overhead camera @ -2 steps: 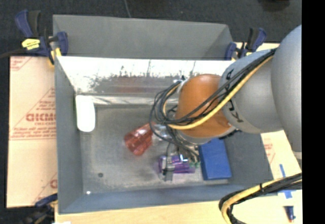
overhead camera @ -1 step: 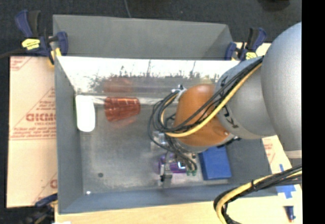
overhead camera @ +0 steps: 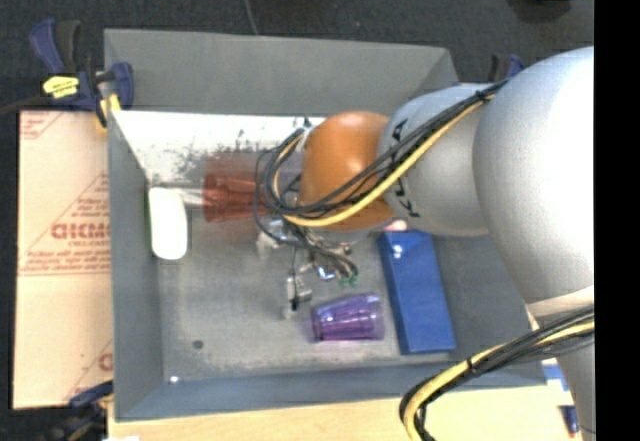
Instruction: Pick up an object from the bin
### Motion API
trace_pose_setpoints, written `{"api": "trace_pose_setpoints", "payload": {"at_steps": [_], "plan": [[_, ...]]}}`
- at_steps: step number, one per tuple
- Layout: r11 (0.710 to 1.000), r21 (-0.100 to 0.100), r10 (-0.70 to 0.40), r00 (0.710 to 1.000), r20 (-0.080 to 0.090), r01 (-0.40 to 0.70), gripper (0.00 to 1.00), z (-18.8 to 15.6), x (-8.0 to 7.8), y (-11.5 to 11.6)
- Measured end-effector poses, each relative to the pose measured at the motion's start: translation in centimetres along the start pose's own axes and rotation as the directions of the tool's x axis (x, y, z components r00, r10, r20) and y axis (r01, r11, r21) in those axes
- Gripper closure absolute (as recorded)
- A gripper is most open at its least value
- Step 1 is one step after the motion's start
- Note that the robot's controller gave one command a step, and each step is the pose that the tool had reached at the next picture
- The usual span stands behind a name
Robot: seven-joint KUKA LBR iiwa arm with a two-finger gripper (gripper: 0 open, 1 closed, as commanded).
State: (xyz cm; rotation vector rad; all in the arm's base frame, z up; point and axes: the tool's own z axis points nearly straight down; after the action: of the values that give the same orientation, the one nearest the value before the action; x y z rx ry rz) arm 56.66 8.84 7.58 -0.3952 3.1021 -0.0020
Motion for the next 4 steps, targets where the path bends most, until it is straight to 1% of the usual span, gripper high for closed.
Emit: {"api": "trace_pose_setpoints", "payload": {"at_steps": [1,2,3,4], "plan": [[0.990,0.000,0.142,0.990,-0.017,-0.142,0.00,-2.6,5.7,-2.1],[0.994,-0.001,0.114,0.994,0.004,-0.114,0.00,-10.5,2.2,-4.3],[0.996,0.001,0.090,0.996,0.003,-0.090,0.00,-17.3,2.3,-6.7],[0.996,0.000,0.090,0.996,0.007,-0.090,0.00,-10.6,5.7,-7.8]]}}
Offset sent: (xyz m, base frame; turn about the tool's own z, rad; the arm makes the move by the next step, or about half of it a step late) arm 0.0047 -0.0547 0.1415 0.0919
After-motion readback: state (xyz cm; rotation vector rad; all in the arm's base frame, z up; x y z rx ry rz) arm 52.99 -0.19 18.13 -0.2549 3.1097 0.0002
